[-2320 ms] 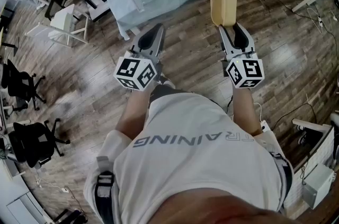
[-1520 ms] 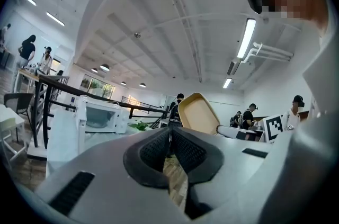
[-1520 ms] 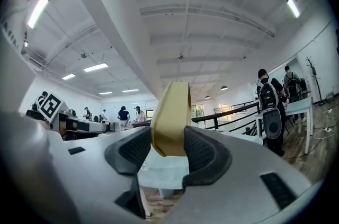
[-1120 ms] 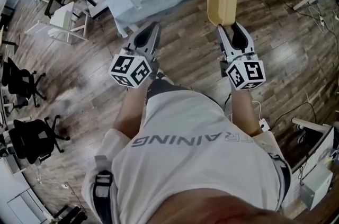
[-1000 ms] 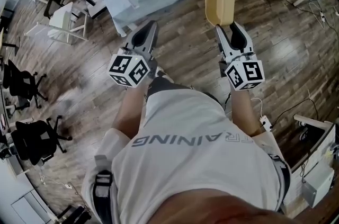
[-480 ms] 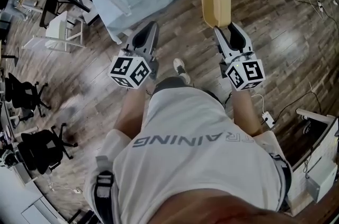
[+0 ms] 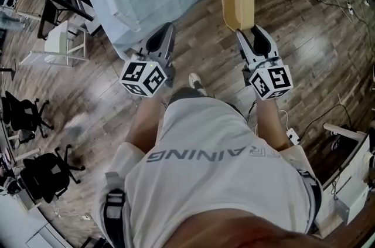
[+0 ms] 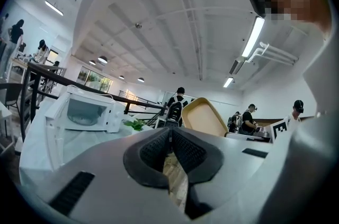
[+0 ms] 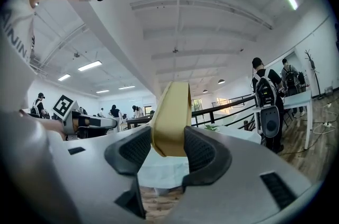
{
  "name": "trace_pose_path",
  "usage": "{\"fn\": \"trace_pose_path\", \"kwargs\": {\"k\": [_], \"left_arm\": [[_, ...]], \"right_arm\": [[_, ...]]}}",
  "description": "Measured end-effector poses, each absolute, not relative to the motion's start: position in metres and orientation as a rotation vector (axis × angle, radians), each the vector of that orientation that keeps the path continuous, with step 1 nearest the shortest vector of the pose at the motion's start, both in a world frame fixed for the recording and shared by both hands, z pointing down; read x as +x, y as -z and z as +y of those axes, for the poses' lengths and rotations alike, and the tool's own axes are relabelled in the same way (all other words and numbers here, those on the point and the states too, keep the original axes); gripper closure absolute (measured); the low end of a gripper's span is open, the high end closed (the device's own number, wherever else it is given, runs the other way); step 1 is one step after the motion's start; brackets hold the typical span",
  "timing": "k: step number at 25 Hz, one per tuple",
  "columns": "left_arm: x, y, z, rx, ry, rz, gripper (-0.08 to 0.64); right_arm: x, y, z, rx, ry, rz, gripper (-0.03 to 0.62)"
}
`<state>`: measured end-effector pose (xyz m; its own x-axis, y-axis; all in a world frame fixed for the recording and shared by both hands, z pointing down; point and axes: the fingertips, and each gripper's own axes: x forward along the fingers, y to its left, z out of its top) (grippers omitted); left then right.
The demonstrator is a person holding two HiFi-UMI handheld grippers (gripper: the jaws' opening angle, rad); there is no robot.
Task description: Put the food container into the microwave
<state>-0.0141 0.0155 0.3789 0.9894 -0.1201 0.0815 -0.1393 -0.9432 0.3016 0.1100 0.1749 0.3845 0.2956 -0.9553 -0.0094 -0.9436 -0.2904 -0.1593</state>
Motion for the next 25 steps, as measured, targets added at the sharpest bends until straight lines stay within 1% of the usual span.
{"fn": "trace_pose_path", "kwargs": {"k": [9, 15, 25], "left_arm": [[0.028, -0.379, -0.026, 2.913, -0.136, -0.149, 0.517], [0.045, -0.384, -0.078, 2.881, -0.138, -0.191, 0.517], [0.059, -0.411, -0.162, 2.862, -0.123, -0.253, 0.517]], "right_arm": [[0.149, -0.388, 0.118, -2.416, 0.149, 1.802, 0.383], [0.171, -0.388, 0.055, -2.398, 0.17, 1.86, 0.383], [0.185, -0.392, -0.053, -2.365, 0.174, 2.003, 0.383]]}}
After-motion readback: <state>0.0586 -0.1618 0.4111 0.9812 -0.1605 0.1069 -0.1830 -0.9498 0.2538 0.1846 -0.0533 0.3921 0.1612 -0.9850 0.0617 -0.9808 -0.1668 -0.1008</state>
